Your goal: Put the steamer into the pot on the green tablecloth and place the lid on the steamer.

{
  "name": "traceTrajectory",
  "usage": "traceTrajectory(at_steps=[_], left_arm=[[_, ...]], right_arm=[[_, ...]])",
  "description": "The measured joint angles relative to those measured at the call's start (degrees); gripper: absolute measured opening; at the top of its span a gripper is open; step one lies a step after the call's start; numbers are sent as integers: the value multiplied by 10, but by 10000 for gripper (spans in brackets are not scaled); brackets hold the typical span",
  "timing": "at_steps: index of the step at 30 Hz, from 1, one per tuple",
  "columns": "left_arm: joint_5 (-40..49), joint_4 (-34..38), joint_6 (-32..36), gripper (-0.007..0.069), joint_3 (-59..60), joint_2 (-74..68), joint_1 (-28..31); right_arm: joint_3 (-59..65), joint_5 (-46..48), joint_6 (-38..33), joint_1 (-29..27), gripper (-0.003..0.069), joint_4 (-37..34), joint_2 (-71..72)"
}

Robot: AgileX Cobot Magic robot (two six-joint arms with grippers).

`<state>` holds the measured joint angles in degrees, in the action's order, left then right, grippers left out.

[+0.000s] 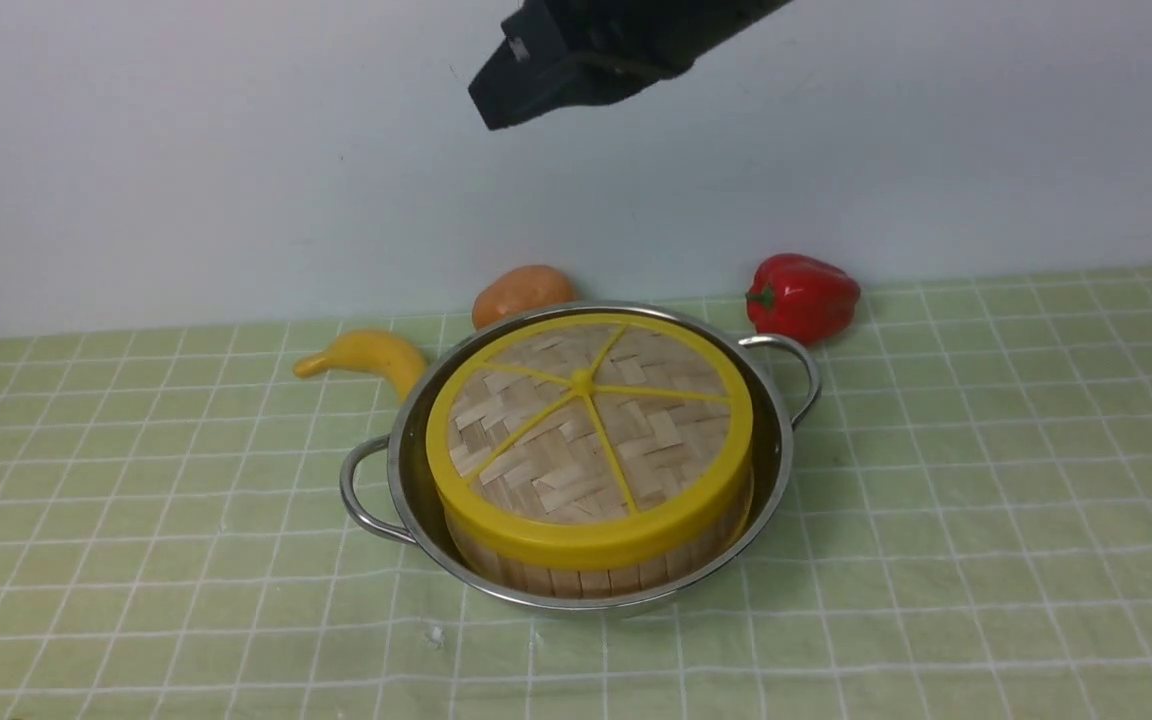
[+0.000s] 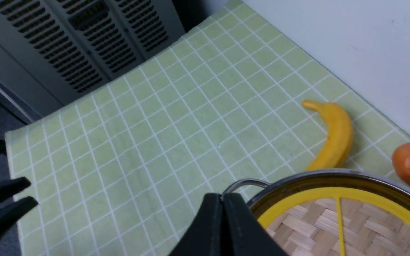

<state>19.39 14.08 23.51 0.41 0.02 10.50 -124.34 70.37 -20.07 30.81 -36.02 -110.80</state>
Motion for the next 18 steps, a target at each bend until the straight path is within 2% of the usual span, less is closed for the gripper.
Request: traceTrajectory(at_steps=[7, 12, 17, 18], left_arm=[[0, 0, 0, 243, 0, 0, 0], [0, 0, 0, 243, 0, 0, 0], [0, 0, 0, 243, 0, 0, 0], [0, 0, 0, 243, 0, 0, 0]], right_arm=[[188, -20, -12, 0, 12, 103, 146], [395, -146, -12, -10, 27, 169, 318], [662, -281, 10, -79, 37, 173, 513], [662, -286, 11, -82, 37, 173, 513]])
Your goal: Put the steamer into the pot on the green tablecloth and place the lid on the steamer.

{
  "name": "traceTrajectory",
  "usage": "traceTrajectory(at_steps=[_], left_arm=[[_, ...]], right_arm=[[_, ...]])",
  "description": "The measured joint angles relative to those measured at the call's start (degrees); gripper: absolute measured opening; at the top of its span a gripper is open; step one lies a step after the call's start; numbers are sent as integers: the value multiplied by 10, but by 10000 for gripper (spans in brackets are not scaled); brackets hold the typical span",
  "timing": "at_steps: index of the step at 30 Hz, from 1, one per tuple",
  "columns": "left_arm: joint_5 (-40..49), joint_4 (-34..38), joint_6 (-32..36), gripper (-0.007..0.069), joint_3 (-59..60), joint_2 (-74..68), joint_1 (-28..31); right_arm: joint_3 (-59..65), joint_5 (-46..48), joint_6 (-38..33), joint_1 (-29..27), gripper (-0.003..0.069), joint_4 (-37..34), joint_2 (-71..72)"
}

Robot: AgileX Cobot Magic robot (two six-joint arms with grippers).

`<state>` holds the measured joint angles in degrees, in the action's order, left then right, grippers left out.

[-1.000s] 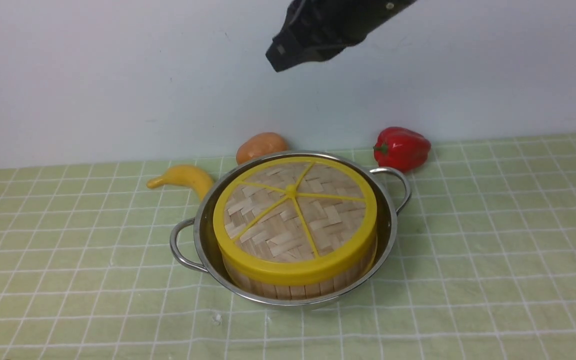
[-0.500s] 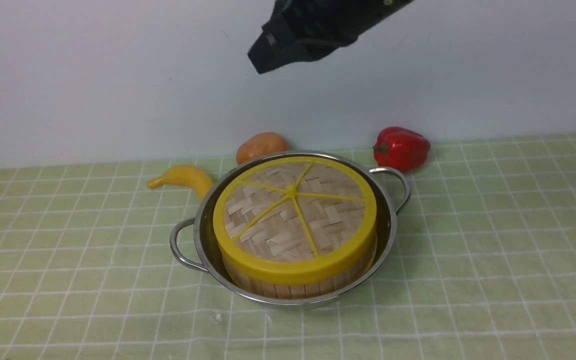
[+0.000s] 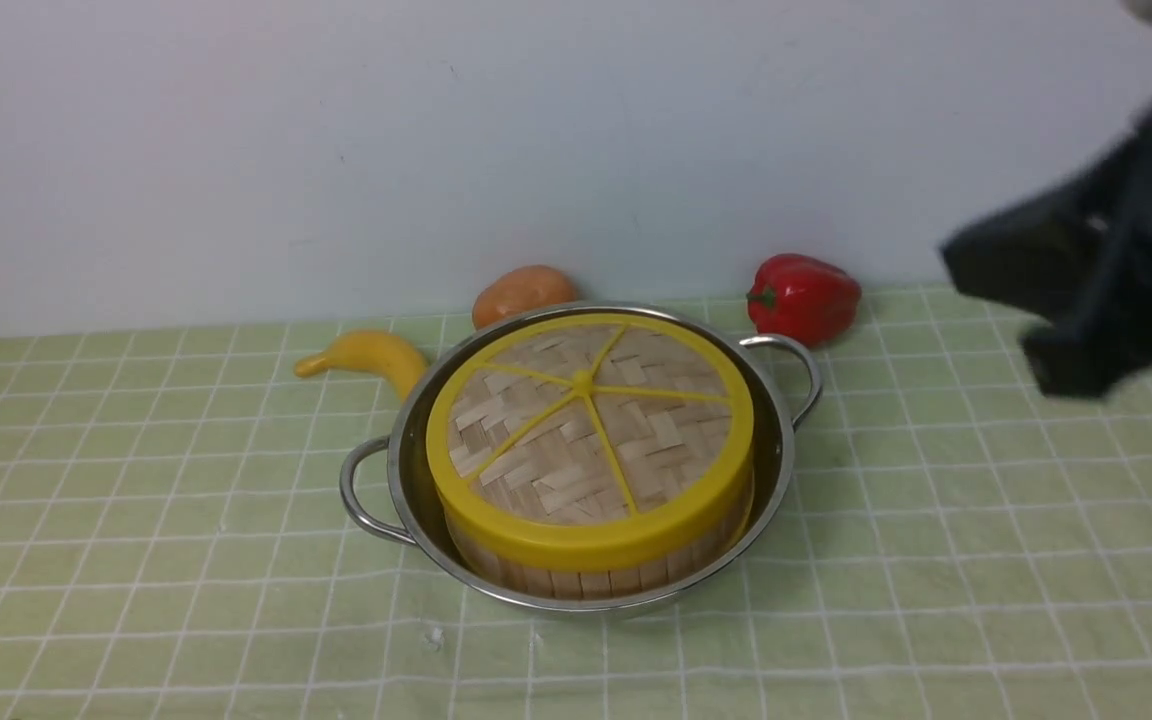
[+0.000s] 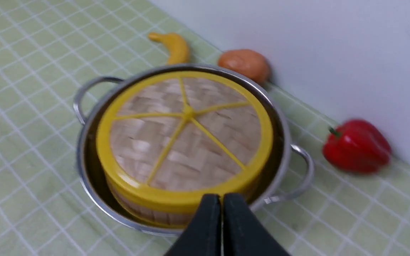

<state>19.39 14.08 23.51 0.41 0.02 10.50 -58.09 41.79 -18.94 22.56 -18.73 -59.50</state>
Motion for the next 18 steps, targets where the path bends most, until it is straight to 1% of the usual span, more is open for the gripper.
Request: traceTrajectory(at_steps=[1, 2, 3, 5, 6, 7, 8, 10, 13, 15, 18], left_arm=[[0, 0, 0, 243, 0, 0, 0], [0, 0, 0, 243, 0, 0, 0], [0, 0, 0, 243, 0, 0, 0], [0, 0, 0, 243, 0, 0, 0], [0, 0, 0, 243, 0, 0, 0], [0, 0, 0, 243, 0, 0, 0], [0, 0, 0, 243, 0, 0, 0], [0, 0, 0, 243, 0, 0, 0], [0, 0, 0, 243, 0, 0, 0], [0, 0, 0, 243, 0, 0, 0], [0, 0, 0, 243, 0, 0, 0]], right_arm=[[85, -40, 10, -24, 40, 0, 62], [127, -59, 11, -32, 41, -1, 93], [188, -107, 17, -48, 43, -2, 139], [273, -172, 21, -63, 47, -8, 206], [283, -179, 22, -64, 47, -8, 213], [366, -248, 22, -74, 51, -11, 277], [396, -266, 22, -77, 53, -11, 312], [471, -333, 26, -78, 59, -14, 381], [545, -382, 32, -79, 63, -17, 481], [574, -394, 40, -79, 67, -22, 537], [583, -379, 48, -79, 72, -29, 588]])
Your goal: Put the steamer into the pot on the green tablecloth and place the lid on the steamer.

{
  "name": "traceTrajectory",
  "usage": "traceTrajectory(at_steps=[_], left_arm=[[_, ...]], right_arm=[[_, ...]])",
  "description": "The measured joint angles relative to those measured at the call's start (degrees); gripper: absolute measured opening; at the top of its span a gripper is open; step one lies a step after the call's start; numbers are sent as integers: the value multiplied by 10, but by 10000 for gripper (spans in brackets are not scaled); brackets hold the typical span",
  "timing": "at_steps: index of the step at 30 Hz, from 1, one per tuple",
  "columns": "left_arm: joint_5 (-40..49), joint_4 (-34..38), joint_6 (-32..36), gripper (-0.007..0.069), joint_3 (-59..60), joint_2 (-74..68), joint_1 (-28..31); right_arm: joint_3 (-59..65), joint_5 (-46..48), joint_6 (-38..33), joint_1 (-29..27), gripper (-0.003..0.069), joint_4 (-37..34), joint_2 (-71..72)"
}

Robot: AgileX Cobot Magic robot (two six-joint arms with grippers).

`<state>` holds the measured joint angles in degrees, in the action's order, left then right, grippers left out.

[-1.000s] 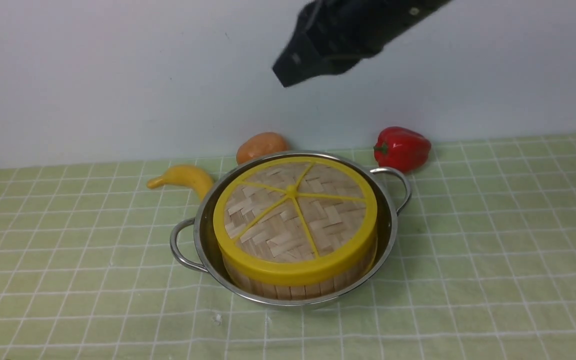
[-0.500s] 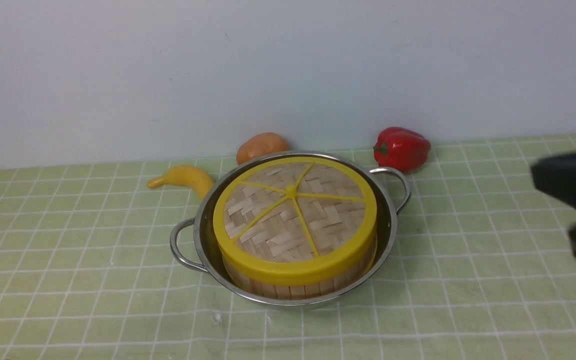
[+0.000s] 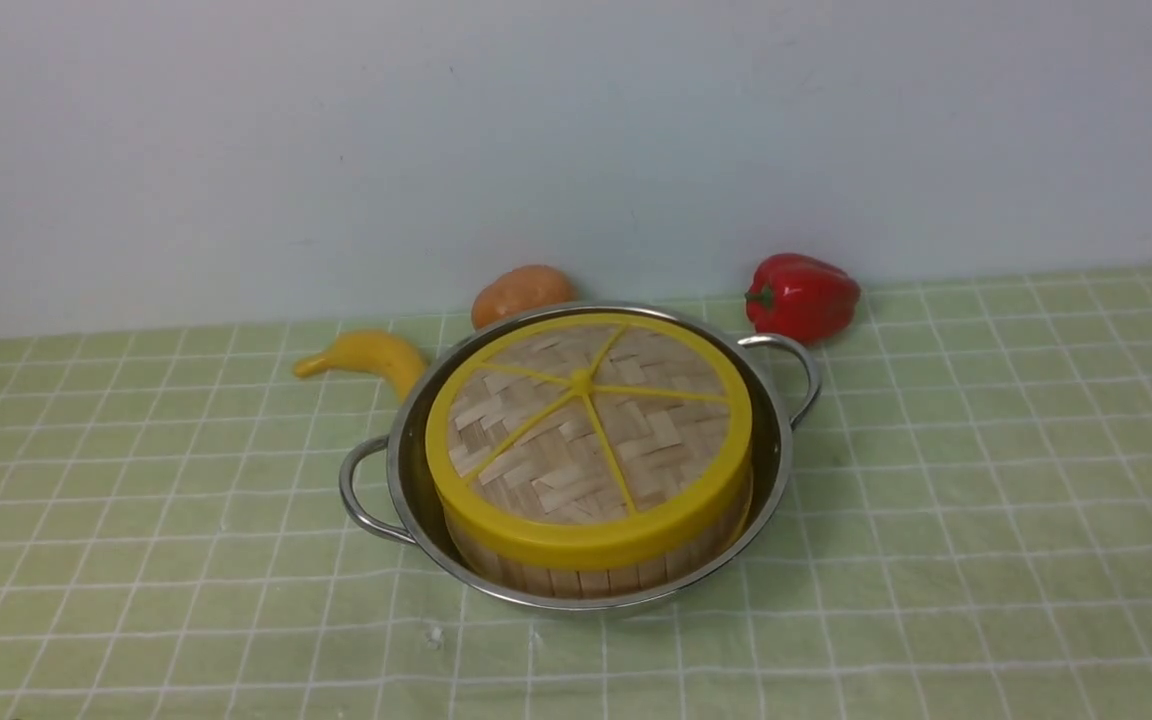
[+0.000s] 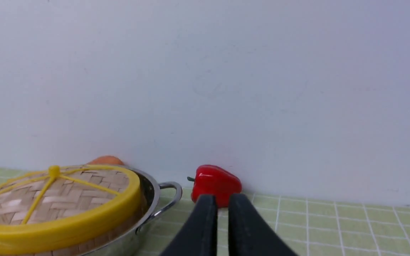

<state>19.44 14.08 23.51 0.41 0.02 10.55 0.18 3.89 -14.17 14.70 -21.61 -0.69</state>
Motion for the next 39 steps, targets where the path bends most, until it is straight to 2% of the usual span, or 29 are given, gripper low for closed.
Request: traceTrajectory(at_steps=[10, 18, 39], left_arm=[[0, 0, 0, 243, 1, 0, 0], [0, 0, 0, 243, 1, 0, 0], [0, 0, 0, 243, 1, 0, 0]], right_arm=[[3, 109, 1, 7, 105, 37, 5], [3, 164, 4, -50, 122, 74, 5], [3, 171, 5, -68, 178, 80, 5]])
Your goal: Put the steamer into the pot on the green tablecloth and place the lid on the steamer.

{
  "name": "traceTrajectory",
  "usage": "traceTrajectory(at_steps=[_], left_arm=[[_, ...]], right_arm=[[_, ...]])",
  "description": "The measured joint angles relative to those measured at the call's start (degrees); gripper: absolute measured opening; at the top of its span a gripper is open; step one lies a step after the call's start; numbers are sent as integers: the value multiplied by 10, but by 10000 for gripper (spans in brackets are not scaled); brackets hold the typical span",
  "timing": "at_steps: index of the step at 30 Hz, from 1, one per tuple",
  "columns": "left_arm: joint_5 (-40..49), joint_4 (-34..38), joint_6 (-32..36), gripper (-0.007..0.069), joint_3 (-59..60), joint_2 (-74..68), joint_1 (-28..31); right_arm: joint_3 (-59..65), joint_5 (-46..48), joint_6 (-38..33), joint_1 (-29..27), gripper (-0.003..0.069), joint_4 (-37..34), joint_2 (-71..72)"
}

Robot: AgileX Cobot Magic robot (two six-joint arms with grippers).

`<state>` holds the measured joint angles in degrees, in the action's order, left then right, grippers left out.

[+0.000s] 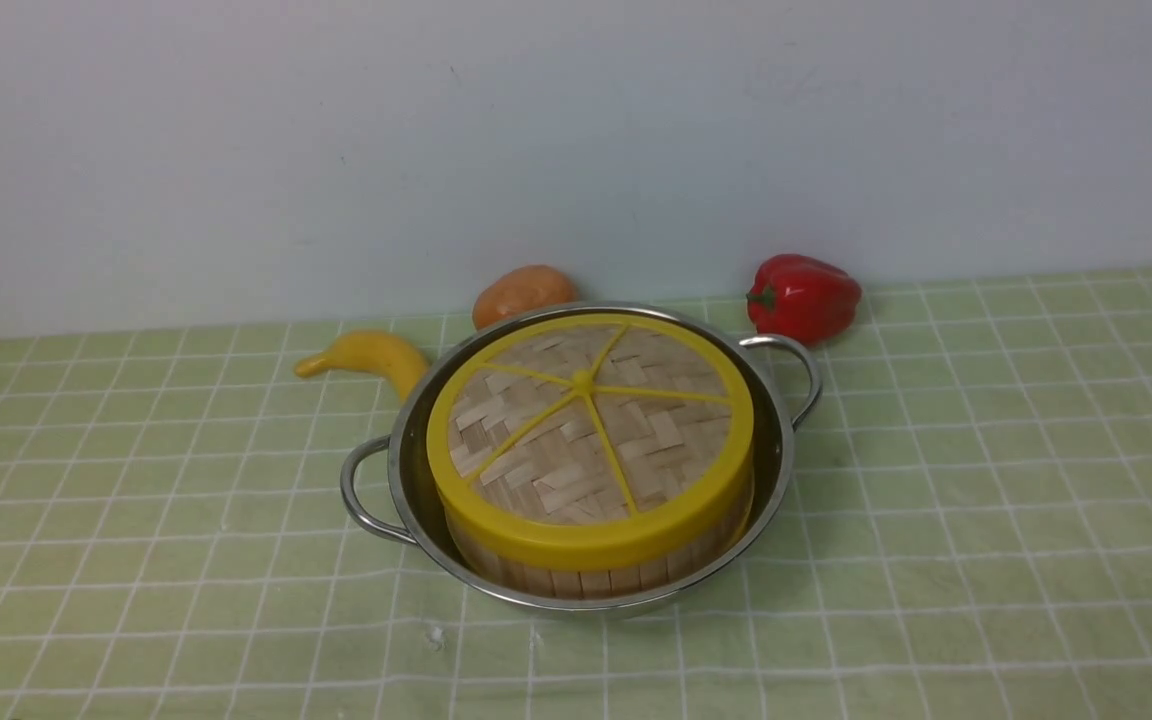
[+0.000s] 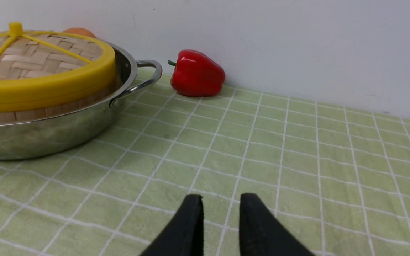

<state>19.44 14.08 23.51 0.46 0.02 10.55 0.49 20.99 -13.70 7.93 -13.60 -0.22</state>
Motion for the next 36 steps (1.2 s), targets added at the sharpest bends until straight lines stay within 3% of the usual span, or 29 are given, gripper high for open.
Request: traceTrajectory(at_steps=[36], left_arm=[[0, 0, 0, 243, 0, 0, 0]], right_arm=[[0, 0, -1, 0, 240, 0, 0]])
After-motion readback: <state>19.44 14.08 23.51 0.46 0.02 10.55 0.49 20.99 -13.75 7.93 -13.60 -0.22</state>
